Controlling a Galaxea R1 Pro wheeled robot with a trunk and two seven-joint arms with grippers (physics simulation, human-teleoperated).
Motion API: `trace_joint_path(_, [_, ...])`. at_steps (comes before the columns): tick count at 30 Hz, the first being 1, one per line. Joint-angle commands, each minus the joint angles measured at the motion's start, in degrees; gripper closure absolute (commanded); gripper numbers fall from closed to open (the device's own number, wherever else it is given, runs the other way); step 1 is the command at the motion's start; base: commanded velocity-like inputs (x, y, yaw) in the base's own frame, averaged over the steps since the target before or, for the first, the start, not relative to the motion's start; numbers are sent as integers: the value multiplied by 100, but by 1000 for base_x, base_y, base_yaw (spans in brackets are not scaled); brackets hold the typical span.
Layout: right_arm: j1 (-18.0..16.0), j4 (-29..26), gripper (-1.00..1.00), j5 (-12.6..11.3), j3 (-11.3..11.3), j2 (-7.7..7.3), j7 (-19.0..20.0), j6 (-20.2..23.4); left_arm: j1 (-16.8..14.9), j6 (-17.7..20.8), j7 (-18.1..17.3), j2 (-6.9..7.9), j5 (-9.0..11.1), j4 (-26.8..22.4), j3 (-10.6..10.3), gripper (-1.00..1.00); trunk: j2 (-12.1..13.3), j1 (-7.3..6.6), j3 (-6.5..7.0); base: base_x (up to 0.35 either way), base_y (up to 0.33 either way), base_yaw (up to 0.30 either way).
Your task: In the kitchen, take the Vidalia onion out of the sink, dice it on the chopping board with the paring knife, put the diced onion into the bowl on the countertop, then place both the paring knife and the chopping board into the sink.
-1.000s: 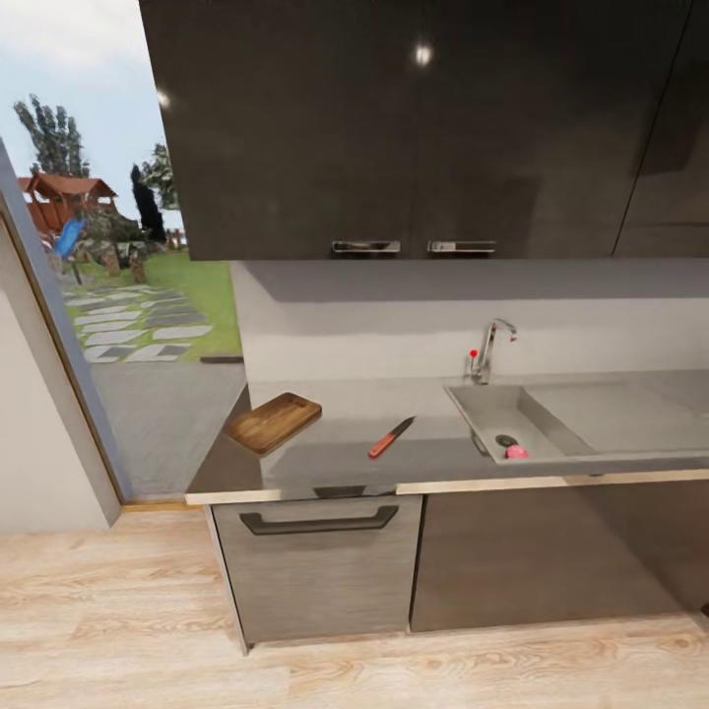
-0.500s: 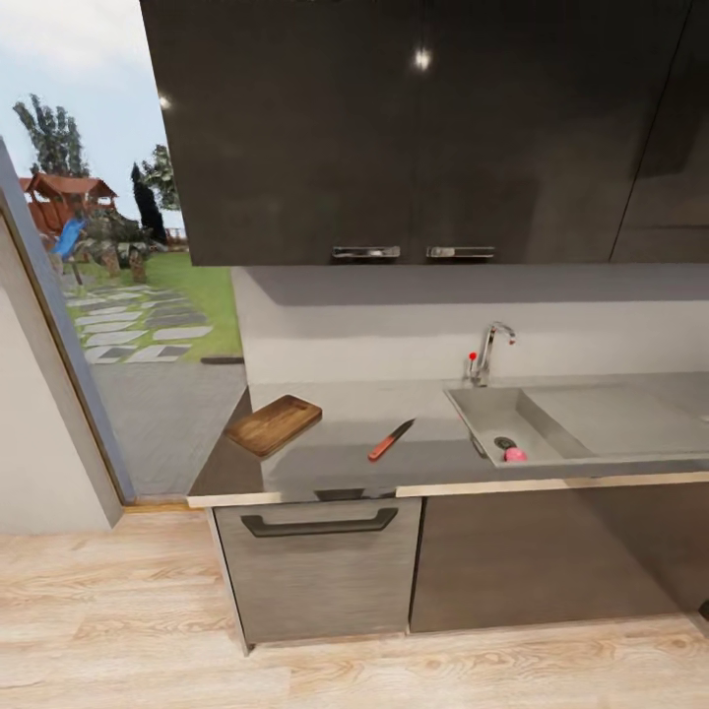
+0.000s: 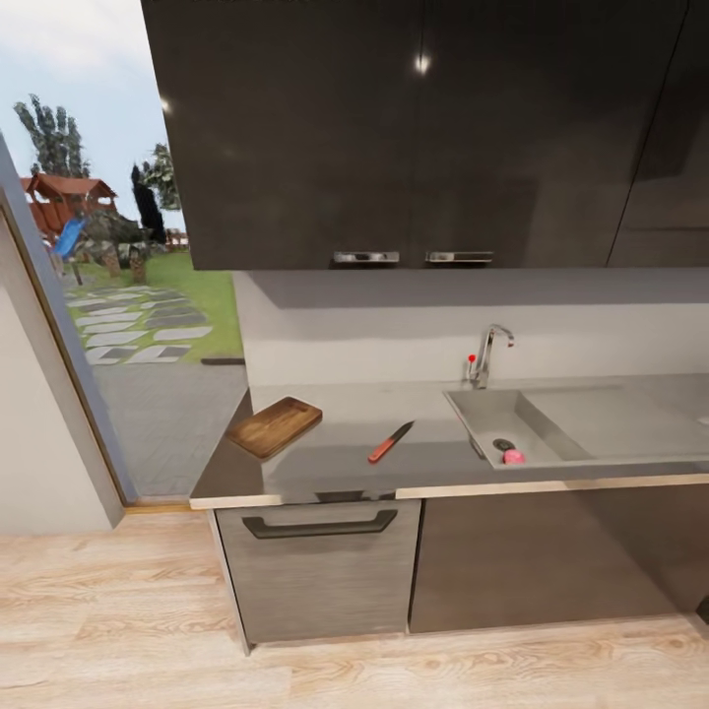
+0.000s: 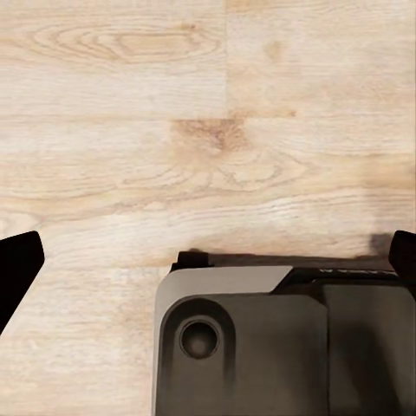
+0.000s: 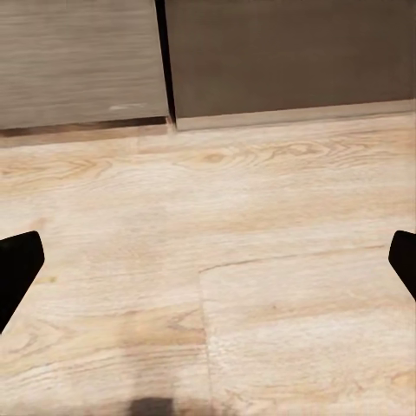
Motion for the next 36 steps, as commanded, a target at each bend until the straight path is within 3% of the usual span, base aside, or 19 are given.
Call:
trace_joint_path(1, [-1,-3,-100,0,7,1,-24,-10,1,-8,2,-1,17,-6,4,-100,34,-20,10,0,0,0])
trace_joint_path(24, [-1,-3,-100,0,7,1,-24,-10,1,-8,2,8,18,-6,4,-100,956,-525,423,0,0,0])
trace_joint_path(36, [-1,-3,-100,0,7,1,-24,-10,1,-10,2,10,17,-6,-2,-100,956,-525,423,0,0,0])
